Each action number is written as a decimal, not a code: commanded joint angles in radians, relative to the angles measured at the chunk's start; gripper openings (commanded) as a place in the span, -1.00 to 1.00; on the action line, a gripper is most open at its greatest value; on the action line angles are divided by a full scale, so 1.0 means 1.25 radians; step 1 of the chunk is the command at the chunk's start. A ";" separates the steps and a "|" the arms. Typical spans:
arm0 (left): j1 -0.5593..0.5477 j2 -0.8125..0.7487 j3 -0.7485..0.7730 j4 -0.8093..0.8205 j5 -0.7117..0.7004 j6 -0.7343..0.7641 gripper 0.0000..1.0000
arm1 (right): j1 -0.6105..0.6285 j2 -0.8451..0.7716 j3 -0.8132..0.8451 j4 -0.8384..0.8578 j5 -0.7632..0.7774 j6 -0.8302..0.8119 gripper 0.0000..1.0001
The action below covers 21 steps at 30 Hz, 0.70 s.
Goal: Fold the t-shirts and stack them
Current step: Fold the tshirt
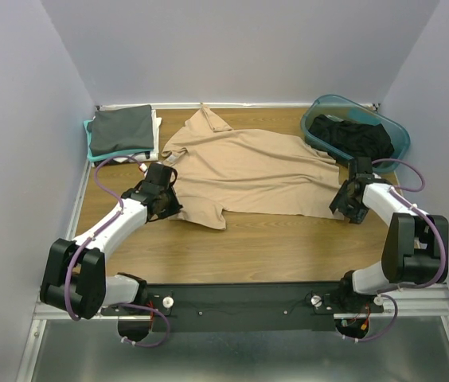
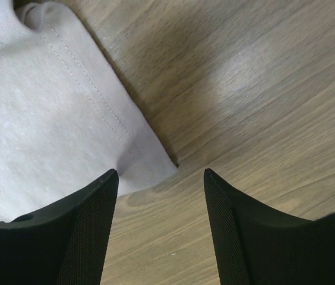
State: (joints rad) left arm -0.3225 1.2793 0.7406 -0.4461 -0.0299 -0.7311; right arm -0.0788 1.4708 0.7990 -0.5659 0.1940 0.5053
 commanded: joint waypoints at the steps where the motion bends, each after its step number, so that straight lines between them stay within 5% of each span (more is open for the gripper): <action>1: 0.003 -0.001 0.020 -0.001 0.013 0.017 -1.00 | -0.008 0.008 -0.010 0.026 0.018 0.015 0.31; 14: 0.003 -0.021 0.014 -0.026 0.007 0.022 -1.00 | -0.013 0.036 -0.043 0.045 0.008 0.035 0.08; 21: 0.003 -0.023 0.027 -0.032 0.004 0.023 -1.00 | -0.013 0.067 -0.034 0.059 0.011 0.029 -0.29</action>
State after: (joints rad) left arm -0.3225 1.2770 0.7425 -0.4625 -0.0288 -0.7174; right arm -0.0856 1.4971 0.7803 -0.4889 0.1871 0.5404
